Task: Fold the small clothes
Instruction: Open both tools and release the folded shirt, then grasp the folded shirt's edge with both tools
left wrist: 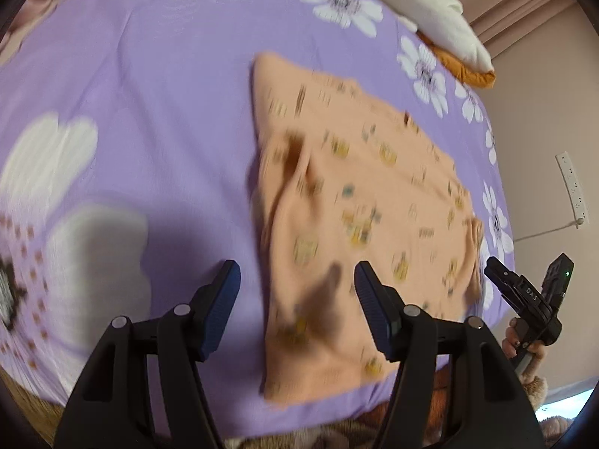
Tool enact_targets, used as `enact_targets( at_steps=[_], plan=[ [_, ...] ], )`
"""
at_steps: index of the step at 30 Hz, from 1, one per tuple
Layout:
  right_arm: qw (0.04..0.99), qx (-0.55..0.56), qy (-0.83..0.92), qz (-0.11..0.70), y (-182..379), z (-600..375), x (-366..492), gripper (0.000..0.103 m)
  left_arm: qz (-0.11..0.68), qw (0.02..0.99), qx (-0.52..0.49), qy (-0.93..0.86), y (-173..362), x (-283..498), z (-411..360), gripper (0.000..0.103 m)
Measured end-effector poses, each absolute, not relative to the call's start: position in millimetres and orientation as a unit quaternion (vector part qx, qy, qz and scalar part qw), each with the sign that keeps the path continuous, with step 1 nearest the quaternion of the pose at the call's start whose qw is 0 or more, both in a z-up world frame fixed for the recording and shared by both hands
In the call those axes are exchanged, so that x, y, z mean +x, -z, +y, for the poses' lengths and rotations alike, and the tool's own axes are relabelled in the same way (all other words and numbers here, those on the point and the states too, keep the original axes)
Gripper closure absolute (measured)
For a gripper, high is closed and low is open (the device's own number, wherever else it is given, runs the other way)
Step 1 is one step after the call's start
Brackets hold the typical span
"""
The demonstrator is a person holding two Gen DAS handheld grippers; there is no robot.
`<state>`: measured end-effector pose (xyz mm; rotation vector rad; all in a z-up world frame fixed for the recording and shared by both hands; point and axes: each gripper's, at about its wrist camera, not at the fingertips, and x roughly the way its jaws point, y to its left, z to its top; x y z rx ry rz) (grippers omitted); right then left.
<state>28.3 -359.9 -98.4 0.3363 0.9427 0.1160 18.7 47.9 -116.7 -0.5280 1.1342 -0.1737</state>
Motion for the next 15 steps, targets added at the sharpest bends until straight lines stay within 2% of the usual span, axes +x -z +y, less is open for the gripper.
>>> enact_targets(
  at_steps=[9,15],
  plan=[
    [0.864,0.159,-0.069,0.472,111,-357,10,0.052,0.536,0.798,-0.259,0.098,123,-5,38,0.042],
    [0.864,0.149,-0.065,0.476,119,-348,11,0.054,0.539,0.796,-0.250,0.120,130,-3,25,0.046]
  ],
)
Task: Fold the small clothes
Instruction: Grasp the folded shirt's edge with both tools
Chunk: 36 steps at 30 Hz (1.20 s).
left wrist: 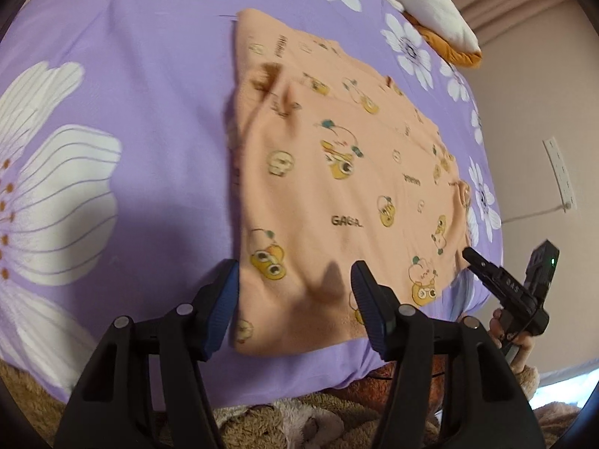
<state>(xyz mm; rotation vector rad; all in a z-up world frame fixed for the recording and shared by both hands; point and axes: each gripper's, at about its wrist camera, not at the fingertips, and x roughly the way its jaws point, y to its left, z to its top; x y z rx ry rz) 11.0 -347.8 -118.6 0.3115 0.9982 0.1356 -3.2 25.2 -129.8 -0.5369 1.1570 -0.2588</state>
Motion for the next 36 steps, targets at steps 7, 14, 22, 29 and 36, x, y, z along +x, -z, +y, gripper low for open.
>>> enact_targets(
  at_steps=[7,14,22,29,36],
  plan=[
    [0.864,0.154,-0.057,0.476,125,-348,11,0.081,0.542,0.791,-0.258,0.118,140,2,24,0.093],
    [0.864,0.175,-0.065,0.468,114,-349,4,0.096,0.530,0.794,-0.269,0.126,123,-6,27,0.095],
    [0.885,0.187,-0.091,0.416,77,-351,-17,0.097,0.492,0.813,-0.265,0.164,88,-19,20,0.095],
    [0.895,0.198,-0.102,0.387,55,-353,-31,0.097,0.478,0.812,-0.287,0.175,70,-28,25,0.095],
    [0.907,0.206,-0.121,0.347,22,-356,-54,0.097,0.445,0.831,-0.262,0.208,25,-49,21,0.096]
  ],
)
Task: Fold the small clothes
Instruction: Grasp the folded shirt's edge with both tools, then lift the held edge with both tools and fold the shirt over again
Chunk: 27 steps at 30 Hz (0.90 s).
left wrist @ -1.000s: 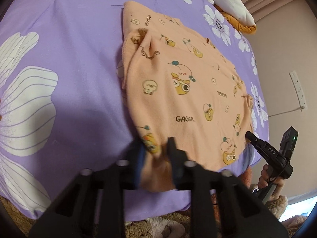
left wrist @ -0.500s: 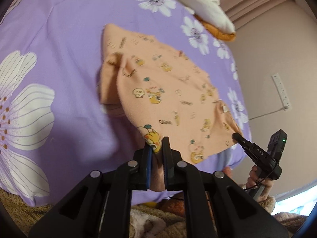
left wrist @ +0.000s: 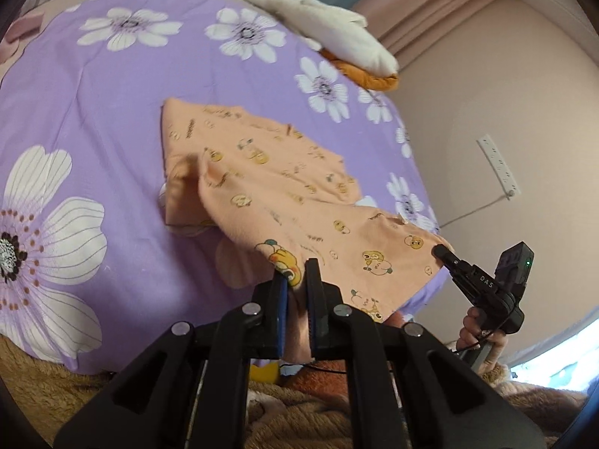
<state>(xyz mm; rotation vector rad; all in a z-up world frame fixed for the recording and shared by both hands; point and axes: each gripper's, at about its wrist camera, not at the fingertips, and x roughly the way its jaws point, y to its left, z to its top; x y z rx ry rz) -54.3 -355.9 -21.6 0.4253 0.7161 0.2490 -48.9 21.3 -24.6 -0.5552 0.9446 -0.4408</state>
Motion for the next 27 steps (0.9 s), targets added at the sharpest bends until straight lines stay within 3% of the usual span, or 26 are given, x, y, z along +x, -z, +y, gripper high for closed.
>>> enact_targets(
  at_steps=[27],
  plan=[
    [0.924,0.196,-0.107,0.311,-12,-355,-123,0.097,0.503,0.793,-0.279,0.201,16,-102,36,0.095]
  ],
)
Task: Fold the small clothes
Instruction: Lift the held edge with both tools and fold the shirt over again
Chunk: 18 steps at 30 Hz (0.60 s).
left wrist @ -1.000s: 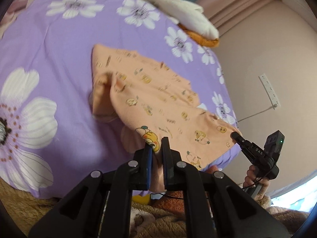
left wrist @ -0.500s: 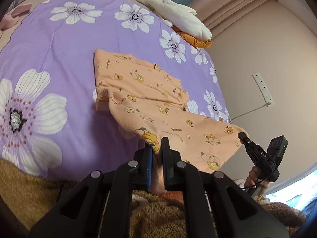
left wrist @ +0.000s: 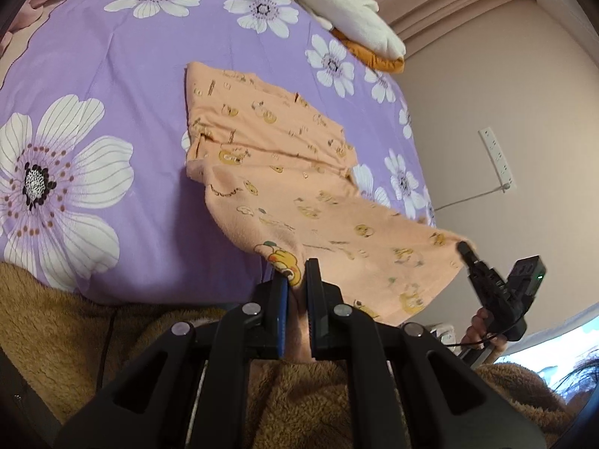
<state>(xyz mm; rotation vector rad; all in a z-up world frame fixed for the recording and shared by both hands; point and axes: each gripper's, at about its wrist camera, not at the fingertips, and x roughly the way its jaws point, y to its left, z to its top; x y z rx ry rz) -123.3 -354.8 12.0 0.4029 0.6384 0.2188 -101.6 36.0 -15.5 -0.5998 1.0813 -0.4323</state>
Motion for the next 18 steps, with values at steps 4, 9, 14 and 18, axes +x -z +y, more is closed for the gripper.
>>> enact_targets(
  at_steps=[4,9,14,18],
  plan=[
    [0.927,0.199,-0.114,0.297,-19,-355,-133,0.097,0.519,0.782,-0.281,0.198,25,-101,35,0.095],
    [0.925,0.207,-0.111,0.300,-16,-357,-131,0.097,0.522,0.777,-0.290,0.199,30,-98,36,0.095],
    [0.918,0.222,-0.110,0.310,-6,-362,-112,0.097,0.513,0.779,-0.297,0.203,29,-85,39,0.095],
    [0.913,0.226,-0.107,0.322,0,-364,-93,0.097,0.495,0.788,-0.308,0.199,28,-72,43,0.095]
  ],
)
